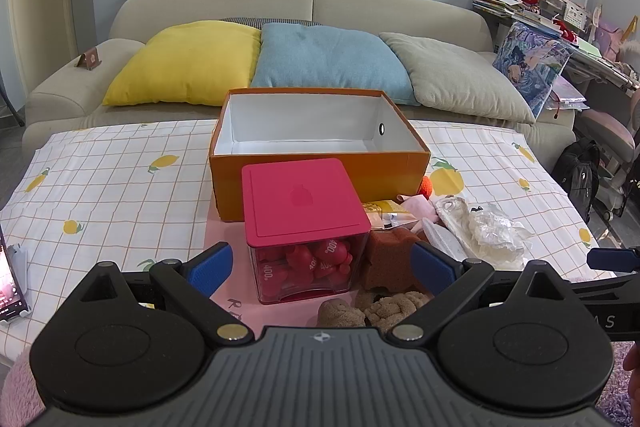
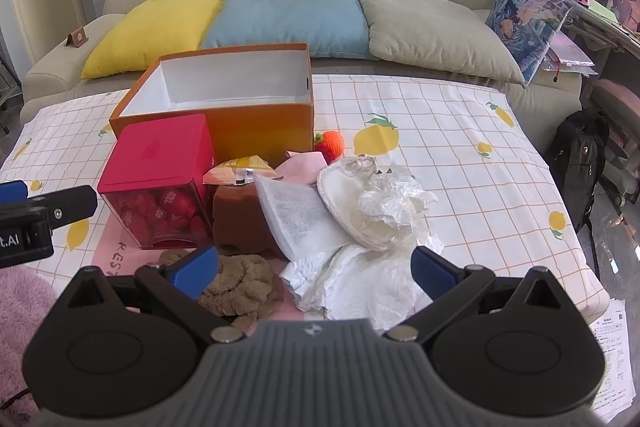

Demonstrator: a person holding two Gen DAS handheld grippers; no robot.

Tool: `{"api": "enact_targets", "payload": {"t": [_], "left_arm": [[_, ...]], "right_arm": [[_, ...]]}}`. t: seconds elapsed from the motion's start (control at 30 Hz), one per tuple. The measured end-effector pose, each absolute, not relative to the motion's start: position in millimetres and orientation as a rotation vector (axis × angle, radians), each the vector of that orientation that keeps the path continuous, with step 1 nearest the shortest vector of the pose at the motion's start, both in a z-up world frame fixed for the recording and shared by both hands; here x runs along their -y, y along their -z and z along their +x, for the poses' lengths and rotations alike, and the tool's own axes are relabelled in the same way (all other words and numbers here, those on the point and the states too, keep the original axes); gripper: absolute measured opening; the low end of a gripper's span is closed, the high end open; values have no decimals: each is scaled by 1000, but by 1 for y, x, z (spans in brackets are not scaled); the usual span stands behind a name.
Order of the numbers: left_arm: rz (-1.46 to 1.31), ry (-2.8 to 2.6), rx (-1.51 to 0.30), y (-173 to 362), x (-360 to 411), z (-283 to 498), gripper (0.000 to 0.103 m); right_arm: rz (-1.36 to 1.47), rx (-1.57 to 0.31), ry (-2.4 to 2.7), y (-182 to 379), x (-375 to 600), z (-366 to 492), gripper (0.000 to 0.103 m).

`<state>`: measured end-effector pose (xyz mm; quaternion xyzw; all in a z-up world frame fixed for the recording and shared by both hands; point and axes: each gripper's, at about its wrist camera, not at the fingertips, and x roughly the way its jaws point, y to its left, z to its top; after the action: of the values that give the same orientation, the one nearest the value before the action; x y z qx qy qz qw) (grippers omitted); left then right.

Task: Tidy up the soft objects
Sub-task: 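Move both tools toward the brown knotted plush toy on the bed, then grasp the brown knotted plush toy with the left gripper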

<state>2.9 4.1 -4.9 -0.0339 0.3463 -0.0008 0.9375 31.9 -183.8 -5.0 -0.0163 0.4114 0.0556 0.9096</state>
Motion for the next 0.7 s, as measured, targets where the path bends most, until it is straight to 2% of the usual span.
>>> {"api": "enact_targets", "payload": {"t": [0.47, 0.5, 0.57, 0.63, 0.67, 0.7], "left_arm": [[-65, 42, -712, 5, -7, 1, 103], [-58, 59, -708, 5, -8, 1, 101], [-49, 98, -710, 6, -8, 0, 90], [-46, 134, -732, 8, -8, 1, 87], [-43, 161, -747, 10, -8, 2, 83], [-41, 193, -754, 12, -8, 3, 76]], "right_arm": [[-38, -860, -129, 7, 181, 33, 100], [-37, -869, -132, 9, 181, 34, 100], [-29, -892, -141, 13, 182, 36, 100], [-17, -916, -160, 18, 182, 38, 98], [-12, -928, -169, 21, 181, 39, 96], [-11, -938, -179, 24, 180, 40, 87]]}}
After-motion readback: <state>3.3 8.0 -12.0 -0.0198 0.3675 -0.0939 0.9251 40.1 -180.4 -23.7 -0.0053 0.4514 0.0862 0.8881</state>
